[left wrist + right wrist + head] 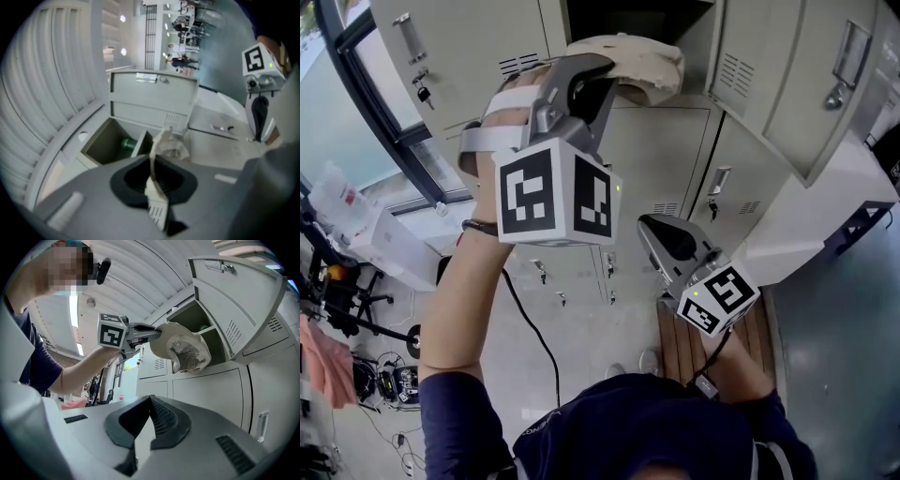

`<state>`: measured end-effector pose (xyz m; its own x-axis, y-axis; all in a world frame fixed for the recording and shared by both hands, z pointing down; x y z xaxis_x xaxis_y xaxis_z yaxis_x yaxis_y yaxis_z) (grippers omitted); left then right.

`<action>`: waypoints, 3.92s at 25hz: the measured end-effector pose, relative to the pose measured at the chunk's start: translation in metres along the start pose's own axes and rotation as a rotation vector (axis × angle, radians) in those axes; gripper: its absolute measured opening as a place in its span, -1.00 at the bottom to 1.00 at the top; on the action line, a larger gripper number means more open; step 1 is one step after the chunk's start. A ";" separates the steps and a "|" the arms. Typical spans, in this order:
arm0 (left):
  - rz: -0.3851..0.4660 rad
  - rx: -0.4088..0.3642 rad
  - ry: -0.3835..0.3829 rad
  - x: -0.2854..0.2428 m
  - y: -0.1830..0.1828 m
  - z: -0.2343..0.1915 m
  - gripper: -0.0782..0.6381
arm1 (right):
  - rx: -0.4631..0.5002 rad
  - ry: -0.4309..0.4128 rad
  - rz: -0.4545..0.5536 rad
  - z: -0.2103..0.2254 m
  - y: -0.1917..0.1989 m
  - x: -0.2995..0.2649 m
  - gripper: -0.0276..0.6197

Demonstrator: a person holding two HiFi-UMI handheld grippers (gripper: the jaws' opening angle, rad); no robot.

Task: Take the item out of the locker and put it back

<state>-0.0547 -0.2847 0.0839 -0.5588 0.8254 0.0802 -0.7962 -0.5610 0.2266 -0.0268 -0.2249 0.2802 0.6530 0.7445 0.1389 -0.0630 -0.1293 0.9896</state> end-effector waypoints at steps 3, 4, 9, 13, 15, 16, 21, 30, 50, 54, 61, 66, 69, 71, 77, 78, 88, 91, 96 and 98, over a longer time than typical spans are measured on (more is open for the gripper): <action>0.011 0.023 0.003 0.008 0.001 0.005 -0.73 | -0.001 0.004 0.001 -0.003 0.000 0.001 -0.90; 0.015 0.033 0.003 0.011 0.001 0.006 -0.73 | -0.001 0.004 0.001 -0.005 0.000 0.000 -0.90; 0.039 0.069 -0.008 0.030 0.001 0.007 -0.73 | 0.001 0.001 0.000 -0.016 0.001 -0.002 -0.90; 0.068 0.112 -0.015 0.046 0.001 0.005 -0.73 | 0.001 0.009 -0.004 -0.024 0.002 0.000 -0.90; 0.081 0.134 -0.026 0.053 0.001 0.004 -0.73 | 0.000 0.015 -0.008 -0.025 0.002 0.002 -0.90; 0.086 0.145 -0.032 0.056 0.001 0.003 -0.73 | 0.001 0.018 -0.010 -0.025 0.002 0.003 -0.90; 0.099 0.195 -0.039 0.062 0.002 0.007 -0.73 | 0.006 0.035 -0.007 -0.020 -0.001 0.014 -0.90; 0.064 0.239 -0.043 0.072 -0.021 0.021 -0.73 | 0.004 0.012 0.012 -0.014 -0.011 0.046 -0.90; -0.061 0.316 -0.005 0.130 -0.108 0.095 -0.73 | -0.007 -0.059 0.007 -0.034 -0.023 0.178 -0.90; -0.065 0.328 0.004 0.144 -0.118 0.107 -0.73 | -0.007 -0.060 0.011 -0.045 -0.026 0.193 -0.90; -0.051 0.378 0.010 0.160 -0.119 0.121 -0.73 | -0.002 -0.045 0.005 -0.056 -0.028 0.199 -0.90; -0.042 0.413 0.022 0.170 -0.108 0.129 -0.73 | -0.005 -0.023 0.000 -0.065 -0.026 0.195 -0.90; -0.036 0.434 0.034 0.179 -0.097 0.135 -0.73 | -0.007 -0.008 -0.003 -0.074 -0.025 0.189 -0.90; -0.034 0.454 0.041 0.186 -0.088 0.138 -0.73 | -0.008 0.002 -0.004 -0.082 -0.025 0.184 -0.90; -0.026 0.505 0.054 0.206 -0.061 0.151 -0.73 | -0.014 0.035 -0.016 -0.105 -0.017 0.168 -0.90; -0.025 0.514 0.054 0.209 -0.056 0.152 -0.73 | -0.013 0.038 -0.020 -0.108 -0.016 0.165 -0.90; -0.017 0.565 0.063 0.227 -0.019 0.164 -0.73 | 0.041 0.085 -0.055 -0.129 -0.003 0.148 -0.90; -0.015 0.572 0.067 0.231 -0.014 0.167 -0.73 | 0.031 0.088 -0.053 -0.131 -0.001 0.146 -0.90; -0.016 0.574 0.071 0.230 -0.009 0.166 -0.73 | 0.030 0.095 -0.055 -0.131 -0.002 0.141 -0.90; -0.014 0.574 0.070 0.230 -0.010 0.166 -0.73 | 0.029 0.095 -0.054 -0.130 -0.001 0.141 -0.90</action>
<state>-0.1369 -0.0795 0.2610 -0.5790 0.8152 0.0135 -0.5608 -0.4103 0.7191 -0.0328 -0.0341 0.3039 0.5799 0.8098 0.0895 -0.0070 -0.1049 0.9945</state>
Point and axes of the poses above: the fingertips, and each gripper's own axes: x backward along the fingers, z to its right, y out of its underside, the point moved 1 cm from there along x, backward along the fingers, and after that the axes turned 3 degrees about y, right-handed, at the moved point
